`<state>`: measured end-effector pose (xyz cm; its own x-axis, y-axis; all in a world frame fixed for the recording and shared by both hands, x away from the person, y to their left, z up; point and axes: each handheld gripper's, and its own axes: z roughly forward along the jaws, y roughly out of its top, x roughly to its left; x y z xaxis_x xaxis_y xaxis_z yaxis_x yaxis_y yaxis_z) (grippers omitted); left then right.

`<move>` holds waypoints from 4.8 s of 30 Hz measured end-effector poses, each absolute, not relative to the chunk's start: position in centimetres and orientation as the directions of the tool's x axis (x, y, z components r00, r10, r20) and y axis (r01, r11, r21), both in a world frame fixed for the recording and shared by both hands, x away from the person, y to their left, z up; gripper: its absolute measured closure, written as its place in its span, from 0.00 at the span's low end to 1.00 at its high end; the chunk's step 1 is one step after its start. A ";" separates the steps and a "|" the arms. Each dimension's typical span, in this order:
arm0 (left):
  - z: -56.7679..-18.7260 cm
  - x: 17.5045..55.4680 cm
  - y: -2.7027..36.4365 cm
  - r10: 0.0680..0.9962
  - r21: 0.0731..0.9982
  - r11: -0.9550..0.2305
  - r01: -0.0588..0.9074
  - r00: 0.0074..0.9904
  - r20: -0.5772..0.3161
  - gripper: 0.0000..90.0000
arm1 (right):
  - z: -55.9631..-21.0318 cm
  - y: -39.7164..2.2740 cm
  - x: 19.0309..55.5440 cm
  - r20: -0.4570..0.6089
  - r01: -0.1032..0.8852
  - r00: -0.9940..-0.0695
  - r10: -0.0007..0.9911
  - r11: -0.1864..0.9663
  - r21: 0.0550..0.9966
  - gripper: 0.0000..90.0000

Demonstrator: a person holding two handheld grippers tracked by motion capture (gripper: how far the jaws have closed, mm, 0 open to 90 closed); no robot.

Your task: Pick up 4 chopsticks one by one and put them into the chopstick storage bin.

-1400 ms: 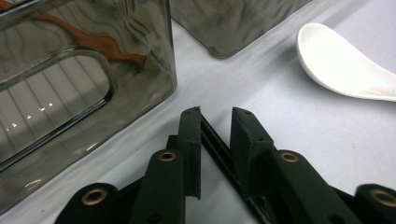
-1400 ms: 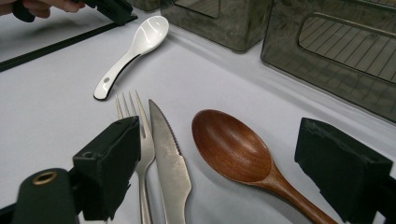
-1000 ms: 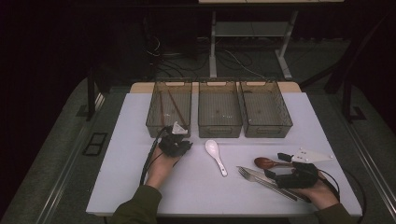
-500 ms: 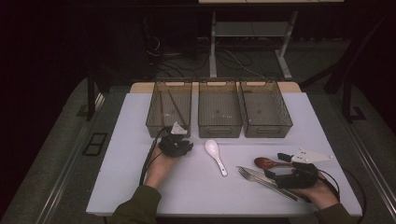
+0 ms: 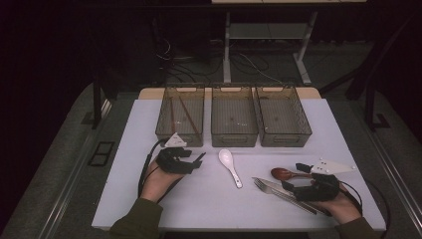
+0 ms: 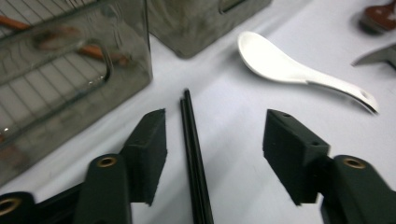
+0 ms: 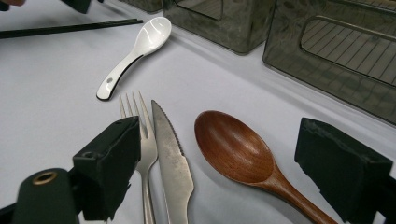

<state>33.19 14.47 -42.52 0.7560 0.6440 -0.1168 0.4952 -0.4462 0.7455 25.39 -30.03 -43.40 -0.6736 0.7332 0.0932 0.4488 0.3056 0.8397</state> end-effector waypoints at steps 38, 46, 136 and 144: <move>-43.9 27.8 21.0 0.649 0.700 -0.451 0.554 0.742 -0.170 0.91 | -43.5 -29.9 25.4 0.085 0.446 -0.675 0.732 0.315 0.838 0.16; -44.2 27.9 20.7 0.652 0.692 -0.454 0.561 0.739 -0.170 0.92 | -43.5 -29.9 25.4 0.084 0.448 -0.675 0.733 0.316 0.836 0.16; -40.3 28.6 19.2 0.641 0.771 -0.433 0.468 0.761 -0.101 0.95 | -43.8 -29.0 25.5 0.084 0.445 -0.692 0.717 0.332 0.832 0.13; -40.2 29.3 18.6 0.641 0.777 -0.430 0.460 0.761 -0.096 0.95 | -43.8 -29.0 25.5 0.084 0.447 -0.690 0.719 0.332 0.831 0.13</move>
